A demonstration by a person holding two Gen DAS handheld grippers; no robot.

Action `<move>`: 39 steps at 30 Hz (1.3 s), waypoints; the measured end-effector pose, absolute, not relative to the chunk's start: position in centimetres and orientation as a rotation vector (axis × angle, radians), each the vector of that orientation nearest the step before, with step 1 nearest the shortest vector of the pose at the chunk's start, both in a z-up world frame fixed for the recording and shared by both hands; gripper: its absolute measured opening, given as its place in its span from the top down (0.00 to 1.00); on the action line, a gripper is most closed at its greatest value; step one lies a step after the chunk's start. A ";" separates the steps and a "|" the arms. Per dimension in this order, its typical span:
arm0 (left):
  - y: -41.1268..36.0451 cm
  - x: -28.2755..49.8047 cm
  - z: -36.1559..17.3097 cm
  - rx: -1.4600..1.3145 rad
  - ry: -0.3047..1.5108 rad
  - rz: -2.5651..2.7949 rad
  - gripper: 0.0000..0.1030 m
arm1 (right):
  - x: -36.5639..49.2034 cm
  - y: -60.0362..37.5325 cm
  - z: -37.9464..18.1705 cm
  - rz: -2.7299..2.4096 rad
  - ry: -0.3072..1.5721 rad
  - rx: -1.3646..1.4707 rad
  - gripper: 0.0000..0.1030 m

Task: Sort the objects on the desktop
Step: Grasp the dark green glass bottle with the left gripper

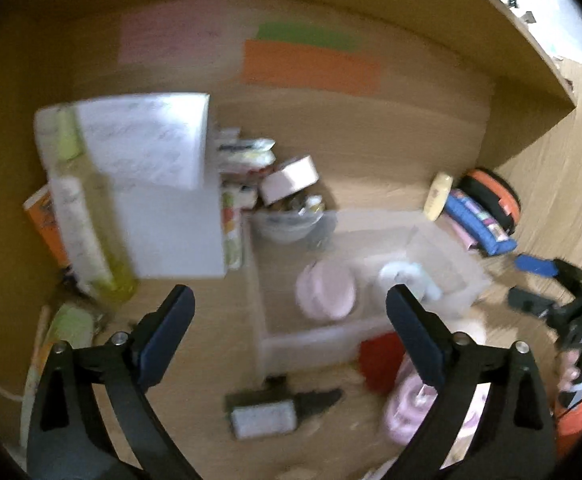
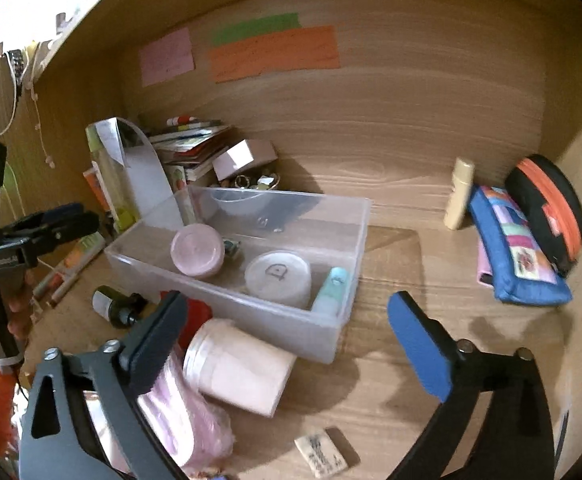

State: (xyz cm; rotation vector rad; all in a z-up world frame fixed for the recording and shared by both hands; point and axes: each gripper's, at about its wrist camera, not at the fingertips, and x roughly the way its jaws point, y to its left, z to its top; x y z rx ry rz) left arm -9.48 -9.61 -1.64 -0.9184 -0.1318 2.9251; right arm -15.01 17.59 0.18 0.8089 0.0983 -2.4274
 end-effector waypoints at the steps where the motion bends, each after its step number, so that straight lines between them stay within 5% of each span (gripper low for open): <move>1: -10.0 -9.1 -2.2 -0.950 -0.135 2.922 0.05 | -14.7 17.9 0.2 -2.438 0.100 0.806 0.01; 16: -11.0 -6.8 -8.3 -1.114 -0.112 2.946 0.06 | -13.6 15.4 -3.7 -2.410 0.136 0.952 0.01; 20: -10.8 -7.1 -8.6 -1.104 -0.099 2.937 0.28 | -13.5 13.6 -4.9 -2.442 0.173 0.957 0.02; 30: -10.6 -8.4 -10.4 -1.204 -0.184 2.859 0.30 | -14.1 13.8 -5.9 -2.412 0.129 1.022 0.04; 39: -11.5 -8.1 -10.4 -1.199 -0.259 2.870 0.38 | -13.4 13.1 -6.1 -2.391 0.180 1.010 0.29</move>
